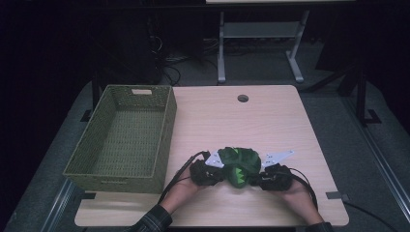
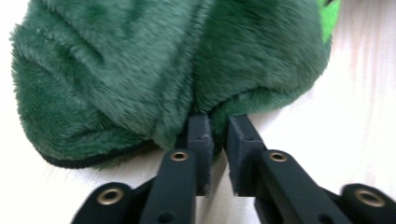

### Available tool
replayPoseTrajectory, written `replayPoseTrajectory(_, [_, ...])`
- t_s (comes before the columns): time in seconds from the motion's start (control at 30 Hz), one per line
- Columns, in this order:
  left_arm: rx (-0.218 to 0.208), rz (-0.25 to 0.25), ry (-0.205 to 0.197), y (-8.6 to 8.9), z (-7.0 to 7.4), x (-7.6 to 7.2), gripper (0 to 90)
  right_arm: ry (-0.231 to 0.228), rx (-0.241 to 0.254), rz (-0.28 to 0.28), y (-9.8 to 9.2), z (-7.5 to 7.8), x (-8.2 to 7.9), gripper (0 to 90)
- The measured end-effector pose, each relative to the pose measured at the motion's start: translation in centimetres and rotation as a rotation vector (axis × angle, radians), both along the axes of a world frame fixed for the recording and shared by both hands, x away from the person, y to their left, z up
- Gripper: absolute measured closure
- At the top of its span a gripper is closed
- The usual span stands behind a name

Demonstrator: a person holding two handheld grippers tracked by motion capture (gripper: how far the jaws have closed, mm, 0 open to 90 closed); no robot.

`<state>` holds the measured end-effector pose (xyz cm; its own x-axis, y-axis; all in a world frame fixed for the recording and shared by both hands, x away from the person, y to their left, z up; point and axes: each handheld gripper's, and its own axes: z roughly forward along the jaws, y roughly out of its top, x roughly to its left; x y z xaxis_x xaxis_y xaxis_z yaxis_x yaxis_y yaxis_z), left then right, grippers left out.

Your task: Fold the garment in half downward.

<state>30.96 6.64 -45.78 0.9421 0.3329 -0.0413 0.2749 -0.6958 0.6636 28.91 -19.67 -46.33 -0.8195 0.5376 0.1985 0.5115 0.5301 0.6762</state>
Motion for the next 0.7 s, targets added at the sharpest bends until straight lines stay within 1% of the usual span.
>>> replayPoseTrajectory(0.07, [-0.013,-0.003,0.000,0.3,0.4,-0.2,72.7,0.000,0.021,-0.013,-0.3,0.4,-0.4,66.4])
replayPoseTrajectory(0.1, [-0.018,-0.003,0.002,0.4,0.6,-0.3,69.2,-0.002,0.031,-0.008,-0.5,0.6,-0.6,64.8])
replayPoseTrajectory(0.13, [-0.023,-0.002,0.006,0.6,0.8,-0.4,68.3,-0.003,0.036,-0.009,-0.6,0.8,-0.7,63.7])
replayPoseTrajectory(0.2, [-0.051,0.005,0.019,1.0,1.3,-0.5,65.2,-0.016,0.052,-0.014,-0.9,1.2,-1.2,62.6])
replayPoseTrajectory(0.23, [-0.059,0.007,0.026,1.2,1.6,-0.6,64.1,-0.019,0.061,-0.015,-1.1,1.3,-1.4,62.0])
replayPoseTrajectory(0.27, [-0.057,0.001,0.024,1.3,1.8,-0.6,62.8,-0.025,0.063,-0.018,-1.2,1.4,-1.5,61.8])
replayPoseTrajectory(0.3, [-0.070,0.009,0.031,1.5,2.0,-0.8,61.3,-0.026,0.067,-0.017,-1.3,1.5,-1.6,61.0])
replayPoseTrajectory(0.37, [-0.060,0.006,0.024,1.7,2.3,-1.1,58.9,-0.031,0.071,-0.017,-1.5,1.6,-1.9,59.7])
replayPoseTrajectory(0.43, [-0.060,0.012,0.022,2.0,2.5,-1.5,56.3,-0.031,0.074,-0.015,-1.6,1.8,-2.2,57.5])
replayPoseTrajectory(0.53, [-0.069,0.013,0.021,2.4,2.9,-1.9,56.1,-0.034,0.081,-0.008,-1.8,2.0,-2.7,56.2])
replayPoseTrajectory(0.6, [-0.078,0.014,0.016,2.6,3.2,-2.0,56.9,-0.041,0.084,-0.008,-1.9,2.2,-3.0,57.6])
replayPoseTrajectory(0.63, [-0.083,0.014,0.011,2.7,3.4,-2.1,59.7,-0.049,0.087,-0.008,-2.1,2.3,-3.1,60.4])
replayPoseTrajectory(0.67, [-0.099,0.020,0.010,2.7,3.5,-2.1,63.4,-0.057,0.091,-0.011,-2.2,2.5,-3.2,64.1])
replayPoseTrajectory(0.7, [-0.104,0.020,0.010,2.6,3.8,-1.9,67.5,-0.067,0.093,-0.015,-2.3,2.7,-3.1,69.2])
